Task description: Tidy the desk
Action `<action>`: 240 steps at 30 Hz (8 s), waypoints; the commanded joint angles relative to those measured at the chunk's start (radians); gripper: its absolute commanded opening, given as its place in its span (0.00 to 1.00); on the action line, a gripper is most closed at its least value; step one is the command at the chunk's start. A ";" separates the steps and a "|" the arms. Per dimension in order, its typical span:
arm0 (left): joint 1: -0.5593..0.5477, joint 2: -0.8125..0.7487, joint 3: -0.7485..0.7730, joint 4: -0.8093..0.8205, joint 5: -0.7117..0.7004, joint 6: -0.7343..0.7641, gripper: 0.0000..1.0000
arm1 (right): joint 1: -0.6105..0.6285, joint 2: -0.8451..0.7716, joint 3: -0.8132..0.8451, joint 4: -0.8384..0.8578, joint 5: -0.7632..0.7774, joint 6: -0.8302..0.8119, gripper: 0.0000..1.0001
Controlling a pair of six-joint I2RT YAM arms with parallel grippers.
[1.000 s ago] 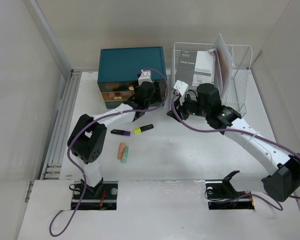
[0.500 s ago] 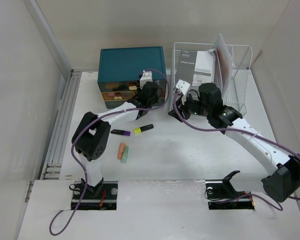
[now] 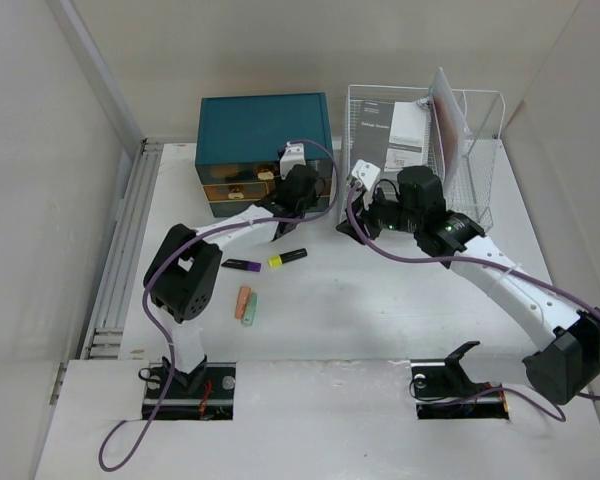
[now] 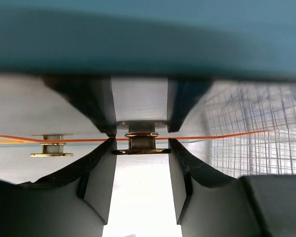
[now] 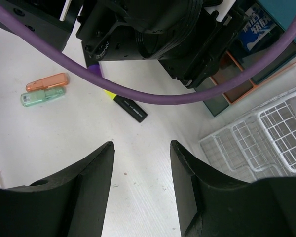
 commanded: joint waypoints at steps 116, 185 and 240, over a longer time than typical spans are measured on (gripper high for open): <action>-0.065 -0.313 -0.360 0.076 0.129 -0.053 0.02 | 0.739 0.956 0.426 -0.497 0.216 -1.150 0.48; -0.065 -0.341 -0.370 0.086 0.147 -0.062 0.01 | 0.739 1.039 0.461 -0.655 0.263 -1.023 0.44; -0.065 -0.359 -0.388 0.086 0.157 -0.062 0.01 | 0.701 0.953 0.452 -0.406 0.475 -1.143 0.55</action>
